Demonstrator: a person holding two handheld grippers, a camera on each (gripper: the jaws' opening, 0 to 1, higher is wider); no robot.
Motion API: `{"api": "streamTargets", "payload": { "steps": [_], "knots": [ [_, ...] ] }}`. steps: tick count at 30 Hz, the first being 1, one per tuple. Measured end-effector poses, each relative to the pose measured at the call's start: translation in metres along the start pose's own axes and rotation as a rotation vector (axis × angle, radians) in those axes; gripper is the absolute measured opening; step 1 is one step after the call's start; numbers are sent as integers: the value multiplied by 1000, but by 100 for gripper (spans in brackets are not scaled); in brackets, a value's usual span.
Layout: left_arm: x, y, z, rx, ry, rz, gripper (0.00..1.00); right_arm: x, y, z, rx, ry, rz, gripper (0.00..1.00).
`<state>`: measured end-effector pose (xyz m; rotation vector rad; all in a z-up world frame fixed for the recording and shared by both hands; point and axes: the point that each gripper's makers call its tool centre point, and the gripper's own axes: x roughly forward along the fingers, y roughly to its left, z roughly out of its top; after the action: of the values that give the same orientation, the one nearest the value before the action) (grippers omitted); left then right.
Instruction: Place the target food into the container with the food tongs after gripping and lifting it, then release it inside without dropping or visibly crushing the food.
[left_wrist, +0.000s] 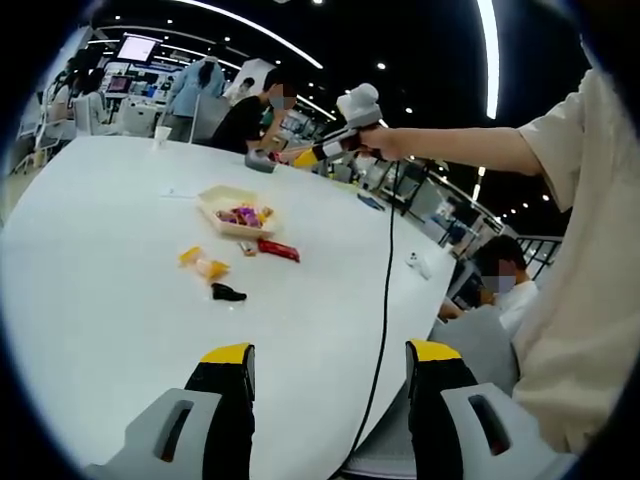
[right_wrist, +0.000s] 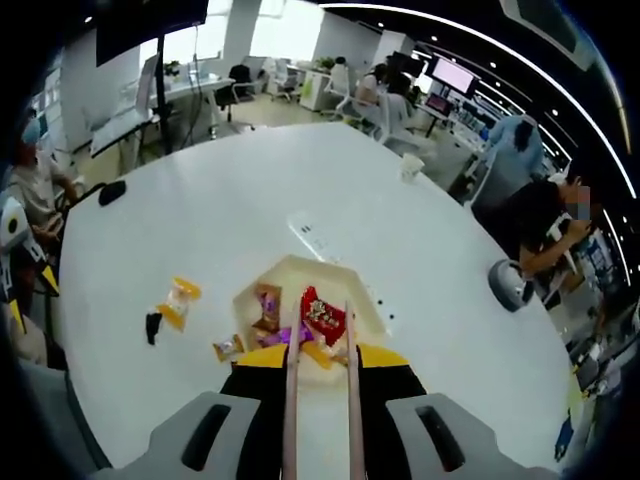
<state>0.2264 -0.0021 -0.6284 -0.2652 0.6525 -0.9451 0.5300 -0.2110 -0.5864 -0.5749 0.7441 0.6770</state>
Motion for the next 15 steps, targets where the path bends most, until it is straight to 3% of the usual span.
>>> {"api": "streamTargets", "payload": {
  "steps": [15],
  "knots": [
    [1,-2,-1,1,0,-3,60,1,2,-4,12,-2,-1,25]
  ]
}}
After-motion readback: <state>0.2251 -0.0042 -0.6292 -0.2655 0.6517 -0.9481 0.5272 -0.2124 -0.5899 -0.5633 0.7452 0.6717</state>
